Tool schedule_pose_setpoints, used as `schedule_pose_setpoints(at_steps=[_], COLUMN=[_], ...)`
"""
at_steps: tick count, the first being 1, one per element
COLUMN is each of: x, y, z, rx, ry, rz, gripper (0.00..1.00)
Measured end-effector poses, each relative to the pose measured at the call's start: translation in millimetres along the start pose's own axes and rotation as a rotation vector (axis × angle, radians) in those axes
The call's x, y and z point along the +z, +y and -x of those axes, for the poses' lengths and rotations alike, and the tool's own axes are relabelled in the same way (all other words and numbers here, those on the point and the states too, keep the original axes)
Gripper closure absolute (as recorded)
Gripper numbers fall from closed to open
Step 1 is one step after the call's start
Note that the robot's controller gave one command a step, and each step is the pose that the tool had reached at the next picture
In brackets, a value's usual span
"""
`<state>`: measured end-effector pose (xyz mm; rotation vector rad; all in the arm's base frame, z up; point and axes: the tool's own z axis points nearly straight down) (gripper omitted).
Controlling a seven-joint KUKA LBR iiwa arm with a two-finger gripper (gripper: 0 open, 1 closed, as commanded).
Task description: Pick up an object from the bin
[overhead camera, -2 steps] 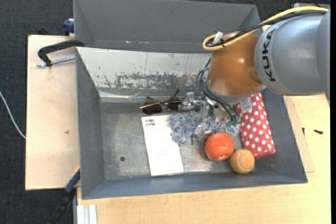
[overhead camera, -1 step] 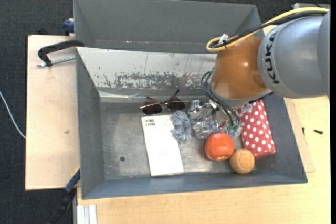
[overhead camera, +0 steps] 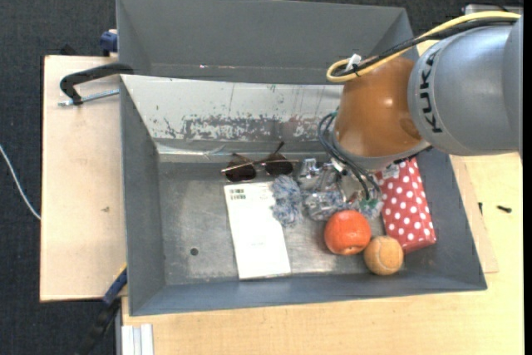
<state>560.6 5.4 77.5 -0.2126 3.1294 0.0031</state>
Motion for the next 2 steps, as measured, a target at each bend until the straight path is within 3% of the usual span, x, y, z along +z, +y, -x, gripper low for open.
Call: schedule_pose_setpoints(at_steps=[2], x=[-24.7], y=[0.7], z=[-2.4], rx=[0.001], ry=[0.009], rz=[0.001], gripper=[1.00])
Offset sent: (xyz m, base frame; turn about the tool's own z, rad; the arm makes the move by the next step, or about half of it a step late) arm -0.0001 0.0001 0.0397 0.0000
